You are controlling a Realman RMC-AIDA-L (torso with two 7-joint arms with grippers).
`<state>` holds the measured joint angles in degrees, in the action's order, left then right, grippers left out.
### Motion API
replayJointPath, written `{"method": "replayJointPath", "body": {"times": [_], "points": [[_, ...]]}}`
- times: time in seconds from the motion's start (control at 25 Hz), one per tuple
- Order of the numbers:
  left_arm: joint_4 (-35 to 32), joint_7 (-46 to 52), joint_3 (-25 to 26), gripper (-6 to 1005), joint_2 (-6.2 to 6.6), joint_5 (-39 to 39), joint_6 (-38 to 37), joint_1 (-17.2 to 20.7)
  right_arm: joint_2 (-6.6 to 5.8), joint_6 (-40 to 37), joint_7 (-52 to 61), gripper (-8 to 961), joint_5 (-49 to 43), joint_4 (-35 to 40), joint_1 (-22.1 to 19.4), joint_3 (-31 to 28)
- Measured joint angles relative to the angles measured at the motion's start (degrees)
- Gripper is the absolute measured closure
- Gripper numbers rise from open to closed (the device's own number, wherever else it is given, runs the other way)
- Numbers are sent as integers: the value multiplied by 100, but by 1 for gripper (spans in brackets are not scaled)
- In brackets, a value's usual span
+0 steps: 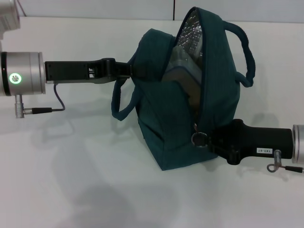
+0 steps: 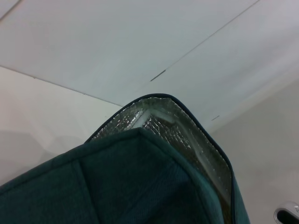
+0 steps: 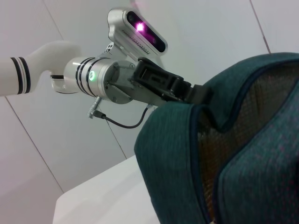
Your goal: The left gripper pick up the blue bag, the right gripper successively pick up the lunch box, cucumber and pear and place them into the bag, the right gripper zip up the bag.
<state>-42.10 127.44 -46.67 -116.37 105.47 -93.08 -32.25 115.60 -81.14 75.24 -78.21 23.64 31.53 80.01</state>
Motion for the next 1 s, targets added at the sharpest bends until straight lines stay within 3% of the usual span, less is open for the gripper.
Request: {"method": "replayJointPath", "body": {"times": [0.84,1.0], "points": [[0,1,0,863,0,0,0,-11,-10,28,9,937,-104,-53,-4,113],[0,0,0,863,0,0,0,-16,-7,37,9,867,-142,-53,1,113]]}}
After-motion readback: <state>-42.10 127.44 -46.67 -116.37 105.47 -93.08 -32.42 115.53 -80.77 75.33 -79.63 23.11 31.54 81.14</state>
